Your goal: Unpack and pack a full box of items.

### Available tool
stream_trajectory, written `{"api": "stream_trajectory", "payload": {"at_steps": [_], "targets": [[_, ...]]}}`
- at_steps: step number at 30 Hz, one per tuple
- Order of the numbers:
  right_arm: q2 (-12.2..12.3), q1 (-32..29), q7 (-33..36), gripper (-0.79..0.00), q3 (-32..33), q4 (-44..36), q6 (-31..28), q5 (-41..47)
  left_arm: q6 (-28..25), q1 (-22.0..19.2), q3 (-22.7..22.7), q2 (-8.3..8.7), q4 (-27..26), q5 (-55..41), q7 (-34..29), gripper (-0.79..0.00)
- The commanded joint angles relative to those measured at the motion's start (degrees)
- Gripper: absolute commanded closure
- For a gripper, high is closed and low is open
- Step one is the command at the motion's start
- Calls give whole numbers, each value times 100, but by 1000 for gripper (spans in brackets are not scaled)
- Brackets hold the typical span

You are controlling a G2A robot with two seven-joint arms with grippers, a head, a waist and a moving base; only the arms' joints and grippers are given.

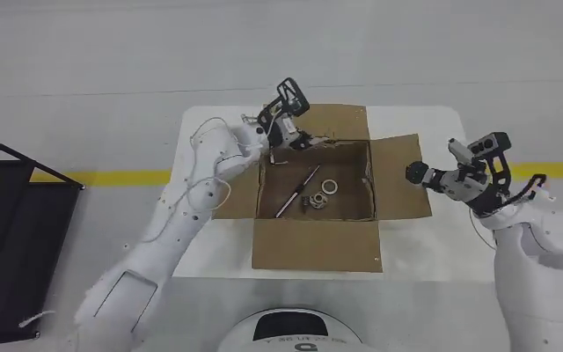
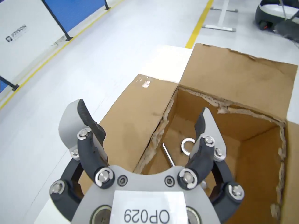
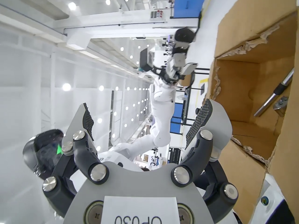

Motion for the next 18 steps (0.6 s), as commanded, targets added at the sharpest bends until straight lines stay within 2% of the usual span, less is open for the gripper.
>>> {"api": "stream_trajectory", "payload": {"at_steps": [1,4,8,13,18], "targets": [[5,296,-226,-785,-266,249,267,-192,-299,904,-831,190,-897,-2,-84,-785],[3,617,-460,-785,-611,637,535,-394,-566,1595,-1531,341,-1514,-114,-141,-785],[10,936,-834,-785,-1027,1174,1066,-867,-829,2058,-2079,453,-1821,-324,-153,-785],[-4,1166,-1045,-785,-1338,1504,1225,-991,-1016,2221,-2349,531,-1703,-540,-136,-785],[0,1031,-1160,-785,-1242,1157,932,-848,-971,2215,-2415,577,-1414,-804,-235,-785]]}}
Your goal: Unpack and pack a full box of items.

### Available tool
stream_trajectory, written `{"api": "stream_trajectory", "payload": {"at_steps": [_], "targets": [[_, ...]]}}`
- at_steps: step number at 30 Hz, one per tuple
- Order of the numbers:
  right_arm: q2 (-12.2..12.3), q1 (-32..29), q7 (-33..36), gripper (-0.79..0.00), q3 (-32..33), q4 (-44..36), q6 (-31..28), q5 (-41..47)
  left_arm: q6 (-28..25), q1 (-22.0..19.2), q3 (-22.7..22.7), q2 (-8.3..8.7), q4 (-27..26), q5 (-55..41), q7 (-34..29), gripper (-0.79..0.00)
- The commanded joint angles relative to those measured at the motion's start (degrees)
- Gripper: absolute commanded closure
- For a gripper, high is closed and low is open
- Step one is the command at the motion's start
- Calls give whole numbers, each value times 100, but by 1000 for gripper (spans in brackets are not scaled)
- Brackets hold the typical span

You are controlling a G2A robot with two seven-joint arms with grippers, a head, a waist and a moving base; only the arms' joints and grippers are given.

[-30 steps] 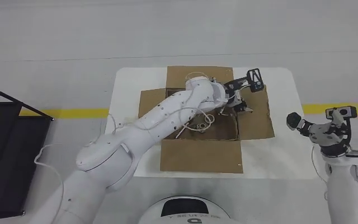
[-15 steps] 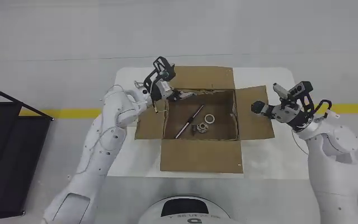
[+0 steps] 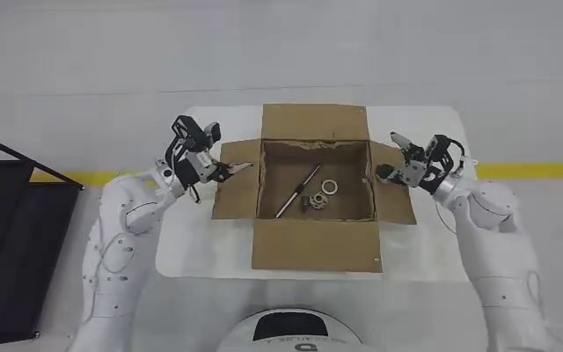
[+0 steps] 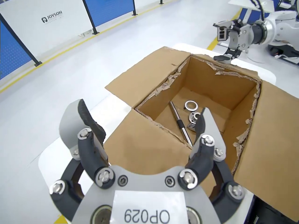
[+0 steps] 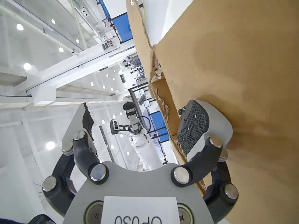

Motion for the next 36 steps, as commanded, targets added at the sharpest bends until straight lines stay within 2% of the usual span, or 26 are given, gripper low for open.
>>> {"api": "stream_trajectory", "payload": {"at_steps": [1,6,10,12,36], "targets": [[3,-138,0,-785,106,-289,-192,131,30,-4,-31,18,109,-143,-51,-785],[12,-468,8,-785,299,-1340,-433,377,7,133,-208,78,316,-343,-36,-785],[17,-242,-209,-785,-130,-1861,60,-75,-135,287,-458,142,603,-457,113,-785],[4,-24,-285,-785,-442,-1888,380,-180,-220,300,-581,175,741,-498,116,-785],[4,-24,-285,-785,-442,-1888,380,-180,-220,300,-581,175,741,-498,116,-785]]}}
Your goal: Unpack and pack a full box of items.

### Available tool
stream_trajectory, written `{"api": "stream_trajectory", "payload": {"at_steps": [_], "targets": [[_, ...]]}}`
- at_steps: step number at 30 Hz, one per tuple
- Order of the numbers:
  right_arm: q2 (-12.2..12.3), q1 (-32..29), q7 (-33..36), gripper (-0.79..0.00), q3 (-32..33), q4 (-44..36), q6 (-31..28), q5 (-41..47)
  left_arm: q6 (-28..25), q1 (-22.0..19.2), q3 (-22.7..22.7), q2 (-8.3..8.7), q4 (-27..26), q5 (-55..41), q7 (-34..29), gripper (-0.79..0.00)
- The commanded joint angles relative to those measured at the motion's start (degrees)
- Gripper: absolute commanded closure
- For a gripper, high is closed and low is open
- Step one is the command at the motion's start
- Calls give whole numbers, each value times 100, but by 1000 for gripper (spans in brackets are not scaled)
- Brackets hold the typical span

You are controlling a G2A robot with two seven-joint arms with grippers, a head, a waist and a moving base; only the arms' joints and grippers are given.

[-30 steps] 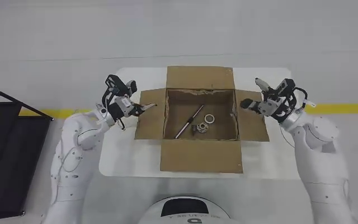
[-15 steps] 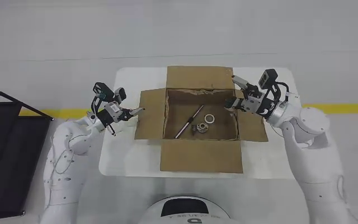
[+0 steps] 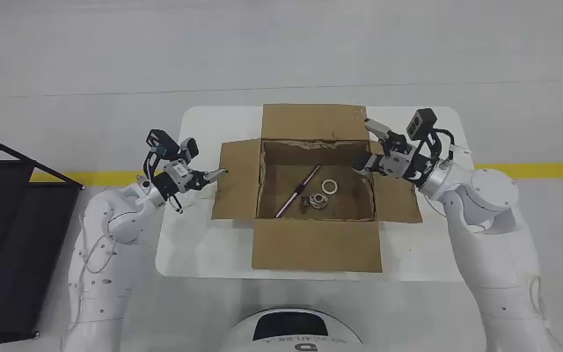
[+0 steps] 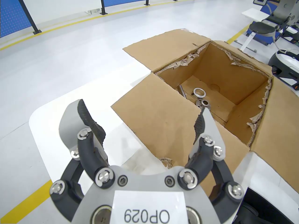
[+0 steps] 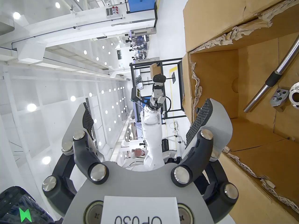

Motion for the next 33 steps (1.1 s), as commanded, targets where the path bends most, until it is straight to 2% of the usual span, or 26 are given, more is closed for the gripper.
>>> {"api": "stream_trajectory", "payload": {"at_steps": [1,7,9,13,17,19,29,33], "targets": [[0,1,0,-785,-3,0,3,-1,0,0,0,0,0,0,0,-785],[3,-4,-22,-785,-46,-13,26,-104,0,0,0,0,0,0,0,-785],[4,117,-315,-785,-581,-118,394,-960,0,0,0,0,0,0,0,-785],[-72,561,-730,-785,-1466,-83,1377,-1409,0,0,0,0,0,0,0,-785],[-138,903,-1340,-785,-2006,-74,2378,-1899,0,0,0,0,0,0,0,-785],[-186,964,-1497,-785,-2056,-176,2415,-1662,0,0,0,0,0,0,0,-785],[-189,949,-1651,-785,-2146,-98,2463,-1828,0,0,0,0,0,0,0,-785],[-193,1178,-1792,-785,-2686,140,3306,-2557,0,0,0,0,0,0,0,-785]]}}
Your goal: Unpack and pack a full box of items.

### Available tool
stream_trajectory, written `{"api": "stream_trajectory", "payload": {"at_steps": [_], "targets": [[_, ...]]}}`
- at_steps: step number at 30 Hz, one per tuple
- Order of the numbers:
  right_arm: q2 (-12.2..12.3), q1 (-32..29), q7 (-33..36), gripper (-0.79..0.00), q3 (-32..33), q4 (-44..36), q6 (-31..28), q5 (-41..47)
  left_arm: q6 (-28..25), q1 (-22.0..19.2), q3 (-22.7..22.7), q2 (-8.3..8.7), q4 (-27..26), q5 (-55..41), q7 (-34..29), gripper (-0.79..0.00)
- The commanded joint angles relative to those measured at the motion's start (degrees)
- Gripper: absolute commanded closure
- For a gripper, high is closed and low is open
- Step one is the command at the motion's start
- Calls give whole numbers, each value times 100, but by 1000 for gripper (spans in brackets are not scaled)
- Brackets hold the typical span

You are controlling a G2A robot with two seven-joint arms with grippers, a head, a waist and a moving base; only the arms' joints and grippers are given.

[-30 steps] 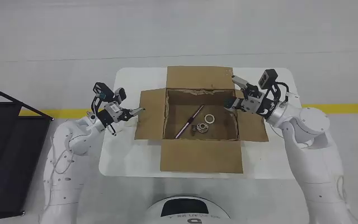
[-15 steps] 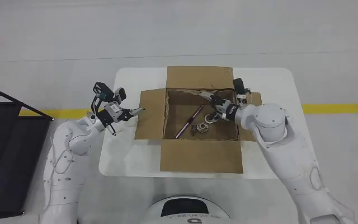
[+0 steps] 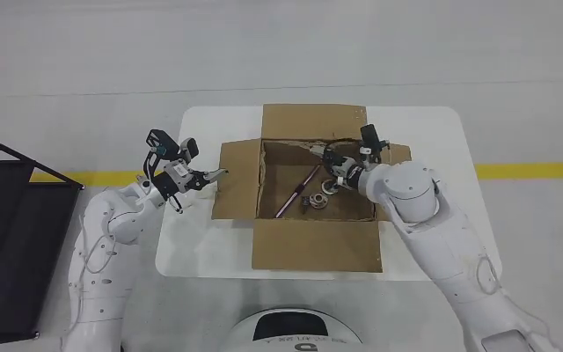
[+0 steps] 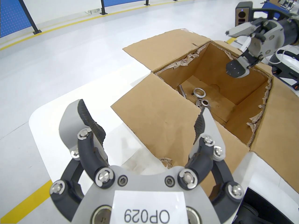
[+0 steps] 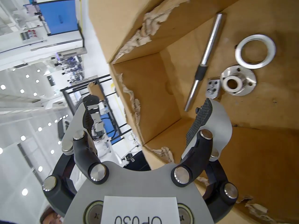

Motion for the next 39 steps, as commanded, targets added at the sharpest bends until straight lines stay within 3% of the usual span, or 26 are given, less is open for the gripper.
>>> {"api": "stream_trajectory", "payload": {"at_steps": [1,2,6,8,9,10,13,29,34,39], "targets": [[3,159,-6,-785,-343,141,596,-476,0,0,0,0,0,0,0,-785],[-1,241,56,-785,-488,219,826,-592,0,0,0,0,0,0,0,-785],[22,517,281,-785,-835,715,853,-1078,0,0,0,0,0,0,0,-785],[24,614,429,-662,-921,804,853,-1194,0,0,0,0,0,0,0,-785],[26,652,491,-551,-945,832,853,-1240,0,0,0,0,0,0,0,-785],[29,684,525,-379,-975,875,853,-1324,0,0,0,0,0,0,0,-785],[10,799,425,-326,-1126,1154,853,-1752,0,0,0,0,0,0,0,-785],[-497,1751,1743,-268,-1995,2676,853,-3019,0,0,0,0,0,0,0,-785],[-592,1661,1743,-296,-1859,2299,853,-3287,0,0,0,0,0,0,0,-785],[-544,1135,1712,-308,-1581,1285,853,-3941,0,0,0,0,0,0,0,-785]]}}
